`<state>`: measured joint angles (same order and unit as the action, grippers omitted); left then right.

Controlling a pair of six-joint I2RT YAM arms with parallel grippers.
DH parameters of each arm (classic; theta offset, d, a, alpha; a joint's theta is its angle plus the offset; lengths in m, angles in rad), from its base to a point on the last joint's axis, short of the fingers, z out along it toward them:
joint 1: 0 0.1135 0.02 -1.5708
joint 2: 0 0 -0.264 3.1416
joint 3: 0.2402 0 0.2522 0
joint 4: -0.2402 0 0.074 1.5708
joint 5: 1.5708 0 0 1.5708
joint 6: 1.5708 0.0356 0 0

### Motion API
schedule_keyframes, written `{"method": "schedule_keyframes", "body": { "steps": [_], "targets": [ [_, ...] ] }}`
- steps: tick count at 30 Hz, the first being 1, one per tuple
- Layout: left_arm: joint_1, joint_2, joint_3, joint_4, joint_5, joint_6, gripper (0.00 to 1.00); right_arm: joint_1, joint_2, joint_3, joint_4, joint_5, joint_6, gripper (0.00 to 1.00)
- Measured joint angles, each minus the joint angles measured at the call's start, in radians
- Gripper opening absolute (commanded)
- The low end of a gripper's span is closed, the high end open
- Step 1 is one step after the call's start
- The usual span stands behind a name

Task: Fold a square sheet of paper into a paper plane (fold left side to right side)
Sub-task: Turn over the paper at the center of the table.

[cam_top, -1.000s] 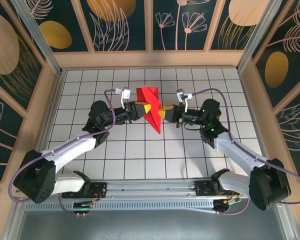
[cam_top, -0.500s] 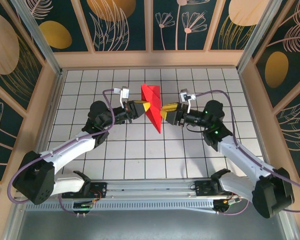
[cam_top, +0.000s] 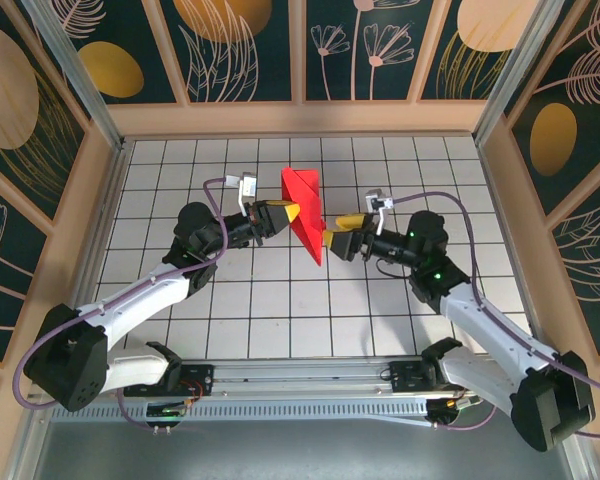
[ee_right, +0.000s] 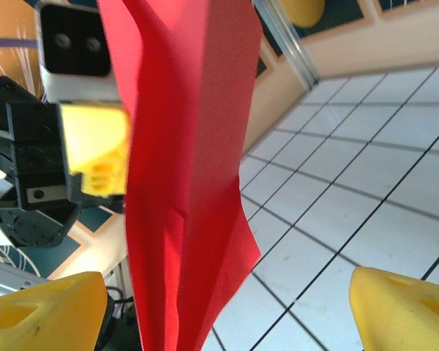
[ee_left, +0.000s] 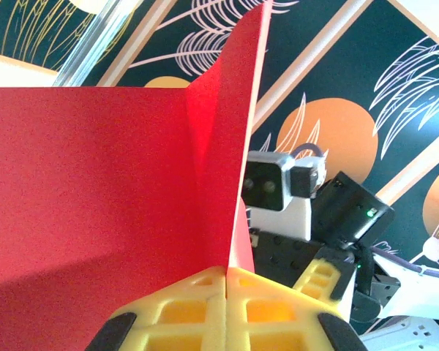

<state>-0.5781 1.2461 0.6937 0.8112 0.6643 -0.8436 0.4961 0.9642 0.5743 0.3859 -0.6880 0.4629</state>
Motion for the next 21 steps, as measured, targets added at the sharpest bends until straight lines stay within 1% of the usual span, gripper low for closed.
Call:
{"method": "schedule_keyframes", "body": {
  "steps": [5,8,10,17,19,21],
  "targets": [
    [0.0,0.0,0.0,0.0,0.0,0.0,0.03,0.043,0.054,0.007,0.029,-0.021,0.014,0.84],
    [0.0,0.0,-0.001,0.0,0.0,-0.001,0.03,0.066,0.078,0.027,0.039,-0.024,0.016,0.74],
    [0.0,0.0,-0.001,0.0,0.0,-0.004,0.03,0.072,0.091,0.043,0.045,-0.029,0.014,0.64],
    [0.0,0.0,-0.004,0.0,0.0,-0.007,0.04,0.073,0.116,0.11,0.042,-0.039,0.008,0.36],
    [0.0,0.0,-0.006,0.0,-0.003,-0.008,0.09,0.073,0.116,0.124,0.034,-0.037,0.002,0.24],
    [0.0,0.0,-0.009,-0.001,-0.014,-0.004,0.17,0.073,0.116,0.138,0.017,-0.034,-0.006,0.12]
  ]
}}
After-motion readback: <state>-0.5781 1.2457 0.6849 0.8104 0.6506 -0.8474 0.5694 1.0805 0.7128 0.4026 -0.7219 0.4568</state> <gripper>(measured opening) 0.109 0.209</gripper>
